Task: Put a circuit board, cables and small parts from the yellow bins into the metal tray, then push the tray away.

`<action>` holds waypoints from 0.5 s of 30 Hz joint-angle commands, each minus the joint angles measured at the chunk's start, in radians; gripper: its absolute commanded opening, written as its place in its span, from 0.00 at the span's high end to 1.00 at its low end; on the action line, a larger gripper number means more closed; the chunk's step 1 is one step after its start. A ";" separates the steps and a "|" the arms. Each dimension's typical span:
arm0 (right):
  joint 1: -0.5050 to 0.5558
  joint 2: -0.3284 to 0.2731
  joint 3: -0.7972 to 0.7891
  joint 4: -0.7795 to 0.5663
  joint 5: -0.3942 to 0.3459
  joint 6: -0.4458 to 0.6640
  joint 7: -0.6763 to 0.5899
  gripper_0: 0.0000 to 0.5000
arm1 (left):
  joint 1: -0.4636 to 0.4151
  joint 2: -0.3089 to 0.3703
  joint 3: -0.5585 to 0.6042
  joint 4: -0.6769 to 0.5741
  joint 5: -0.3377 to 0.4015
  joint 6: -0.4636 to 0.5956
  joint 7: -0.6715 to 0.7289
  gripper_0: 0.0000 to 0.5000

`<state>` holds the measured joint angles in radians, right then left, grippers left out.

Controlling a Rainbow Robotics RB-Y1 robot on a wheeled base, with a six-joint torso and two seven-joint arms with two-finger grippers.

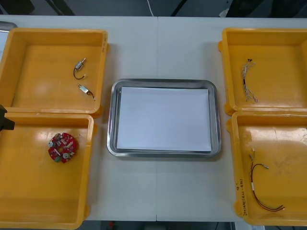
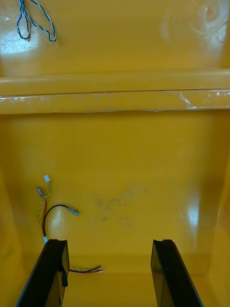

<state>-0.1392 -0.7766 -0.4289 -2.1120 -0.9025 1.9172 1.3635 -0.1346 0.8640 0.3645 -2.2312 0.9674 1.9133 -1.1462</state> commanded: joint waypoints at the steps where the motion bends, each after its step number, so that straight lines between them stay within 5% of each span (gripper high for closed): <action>1: 0.010 -0.040 -0.008 -0.005 -0.007 0.003 -0.014 0.00 | 0.020 0.041 0.034 -0.028 0.005 0.007 -0.103 0.00; 15: 0.010 -0.040 -0.008 -0.005 -0.007 0.003 -0.014 0.00 | 0.020 0.041 0.034 -0.028 0.005 0.007 -0.103 0.00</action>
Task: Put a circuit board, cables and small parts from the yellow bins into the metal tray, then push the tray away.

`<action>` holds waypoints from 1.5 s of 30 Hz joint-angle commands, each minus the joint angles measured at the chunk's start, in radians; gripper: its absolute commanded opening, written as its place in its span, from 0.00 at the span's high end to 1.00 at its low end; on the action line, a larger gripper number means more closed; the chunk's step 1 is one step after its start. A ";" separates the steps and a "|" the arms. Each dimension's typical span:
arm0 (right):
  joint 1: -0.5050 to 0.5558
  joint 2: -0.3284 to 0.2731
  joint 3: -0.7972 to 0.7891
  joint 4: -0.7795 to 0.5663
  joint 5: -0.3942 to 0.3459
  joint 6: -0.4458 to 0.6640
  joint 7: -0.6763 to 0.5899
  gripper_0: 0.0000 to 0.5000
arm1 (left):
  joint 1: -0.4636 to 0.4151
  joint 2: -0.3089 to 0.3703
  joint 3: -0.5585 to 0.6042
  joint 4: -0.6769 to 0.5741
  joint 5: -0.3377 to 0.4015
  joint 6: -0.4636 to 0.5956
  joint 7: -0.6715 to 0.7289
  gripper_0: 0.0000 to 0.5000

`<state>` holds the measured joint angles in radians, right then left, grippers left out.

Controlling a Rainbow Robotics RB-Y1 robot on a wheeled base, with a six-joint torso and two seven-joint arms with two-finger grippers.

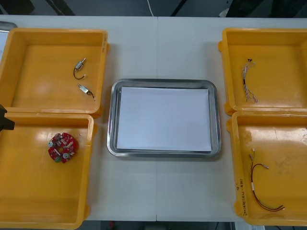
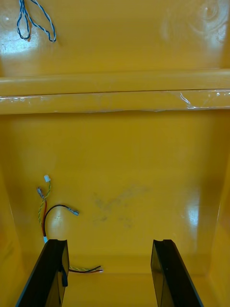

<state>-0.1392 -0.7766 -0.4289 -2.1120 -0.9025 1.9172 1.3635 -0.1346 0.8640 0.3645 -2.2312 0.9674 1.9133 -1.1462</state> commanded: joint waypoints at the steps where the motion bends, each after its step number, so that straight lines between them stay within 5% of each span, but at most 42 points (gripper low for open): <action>1: 0.010 -0.040 -0.008 -0.005 -0.007 0.003 -0.014 0.00 | 0.020 0.041 0.034 -0.028 0.005 0.007 -0.103 0.00; 18: 0.055 -0.001 -0.031 -0.028 -0.023 0.003 -0.017 0.00 | 0.027 0.030 0.013 -0.021 0.011 0.007 -0.103 0.00; 26: 0.173 0.031 -0.025 -0.175 -0.029 0.003 -0.035 0.00 | 0.013 0.055 -0.012 -0.027 0.037 0.007 -0.109 0.00; 39: 0.314 0.194 -0.008 -0.318 0.016 0.003 -0.063 0.00 | 0.050 0.082 -0.079 -0.034 0.083 0.007 -0.205 0.00; 45: 0.371 0.235 0.019 -0.335 0.039 0.003 -0.060 0.00 | 0.107 0.093 -0.087 -0.042 0.094 -0.079 -0.319 0.00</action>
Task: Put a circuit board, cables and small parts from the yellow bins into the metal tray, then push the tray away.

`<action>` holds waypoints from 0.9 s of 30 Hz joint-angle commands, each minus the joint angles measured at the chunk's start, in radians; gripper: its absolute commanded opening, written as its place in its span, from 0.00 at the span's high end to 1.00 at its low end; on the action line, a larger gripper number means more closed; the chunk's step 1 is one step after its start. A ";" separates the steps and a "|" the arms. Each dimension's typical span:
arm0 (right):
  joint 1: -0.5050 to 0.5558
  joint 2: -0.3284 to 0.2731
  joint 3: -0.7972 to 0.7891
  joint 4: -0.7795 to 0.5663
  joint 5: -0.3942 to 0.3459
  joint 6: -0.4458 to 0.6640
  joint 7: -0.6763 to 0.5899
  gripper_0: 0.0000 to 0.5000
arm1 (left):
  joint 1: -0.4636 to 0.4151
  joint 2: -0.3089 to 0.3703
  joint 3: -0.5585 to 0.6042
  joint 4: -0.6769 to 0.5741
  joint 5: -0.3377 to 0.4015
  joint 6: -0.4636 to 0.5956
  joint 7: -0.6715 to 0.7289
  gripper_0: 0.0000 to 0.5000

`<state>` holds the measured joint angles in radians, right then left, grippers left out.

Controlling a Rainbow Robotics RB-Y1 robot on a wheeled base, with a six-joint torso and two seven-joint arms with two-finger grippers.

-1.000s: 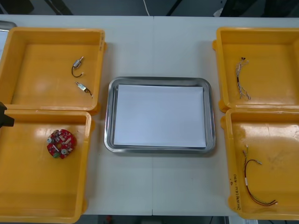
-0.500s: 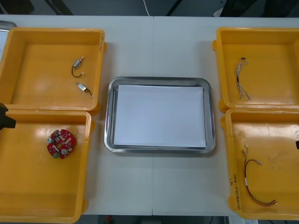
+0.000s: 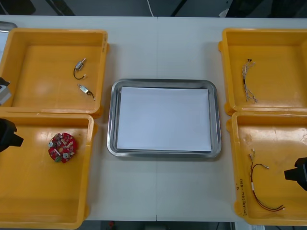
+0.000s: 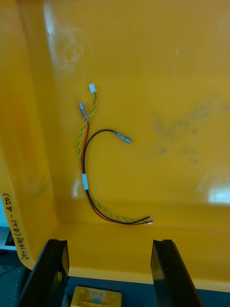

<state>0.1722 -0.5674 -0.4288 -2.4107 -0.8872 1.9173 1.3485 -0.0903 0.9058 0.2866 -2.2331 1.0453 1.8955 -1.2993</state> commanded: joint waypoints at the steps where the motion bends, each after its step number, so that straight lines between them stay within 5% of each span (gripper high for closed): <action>1: 0.064 0.026 0.024 -0.036 0.027 0.003 -0.045 0.00 | 0.070 0.051 -0.010 -0.042 0.015 -0.072 -0.175 0.00; 7: 0.093 0.029 0.077 -0.036 0.063 -0.050 -0.049 0.00 | 0.132 0.061 -0.049 -0.048 0.018 -0.211 -0.253 0.00; 12: 0.093 0.049 0.143 -0.036 0.174 -0.093 -0.051 0.00 | 0.170 0.084 -0.113 -0.057 0.002 -0.337 -0.268 0.00; 27: 0.121 0.129 0.282 -0.027 0.376 -0.201 -0.063 0.00 | 0.173 0.090 -0.277 -0.056 -0.070 -0.483 -0.298 0.00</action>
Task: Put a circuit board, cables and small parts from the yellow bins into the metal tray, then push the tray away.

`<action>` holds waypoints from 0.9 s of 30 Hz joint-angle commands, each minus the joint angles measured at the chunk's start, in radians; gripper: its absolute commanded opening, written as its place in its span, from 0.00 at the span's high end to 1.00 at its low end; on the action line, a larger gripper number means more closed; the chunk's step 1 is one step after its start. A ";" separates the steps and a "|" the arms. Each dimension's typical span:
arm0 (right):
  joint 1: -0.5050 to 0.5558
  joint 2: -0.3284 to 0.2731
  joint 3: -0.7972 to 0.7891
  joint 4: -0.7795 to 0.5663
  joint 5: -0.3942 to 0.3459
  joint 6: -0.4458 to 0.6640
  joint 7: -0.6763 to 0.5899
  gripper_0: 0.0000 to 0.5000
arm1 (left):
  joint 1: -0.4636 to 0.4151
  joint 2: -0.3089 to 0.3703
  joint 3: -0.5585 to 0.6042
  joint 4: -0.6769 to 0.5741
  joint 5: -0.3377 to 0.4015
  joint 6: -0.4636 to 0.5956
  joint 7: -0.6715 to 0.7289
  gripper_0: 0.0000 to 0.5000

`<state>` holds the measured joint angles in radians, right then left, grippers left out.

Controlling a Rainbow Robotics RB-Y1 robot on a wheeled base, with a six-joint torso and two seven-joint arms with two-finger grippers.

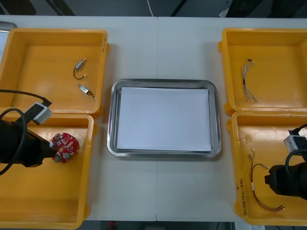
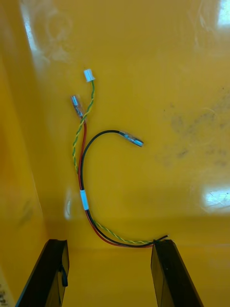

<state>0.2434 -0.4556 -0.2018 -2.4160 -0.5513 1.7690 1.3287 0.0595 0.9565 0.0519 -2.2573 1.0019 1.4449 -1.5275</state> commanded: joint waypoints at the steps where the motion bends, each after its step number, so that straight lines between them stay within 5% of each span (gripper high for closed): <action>1: 0.053 0.018 0.061 -0.020 0.045 -0.063 -0.043 0.00 | 0.022 0.039 -0.047 -0.033 -0.031 -0.035 -0.071 0.00; 12: 0.080 0.018 0.108 0.081 0.073 -0.213 -0.034 0.00 | 0.017 0.041 -0.162 -0.028 -0.149 -0.116 -0.086 0.00; 27: 0.099 0.017 0.166 0.167 0.091 -0.329 -0.025 0.00 | -0.009 0.041 -0.271 0.050 -0.203 -0.225 -0.091 0.00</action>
<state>0.3068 -0.4483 -0.0554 -2.2400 -0.4725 1.4509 1.3285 0.0595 0.9590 -0.1829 -2.2204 0.8170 1.2508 -1.5275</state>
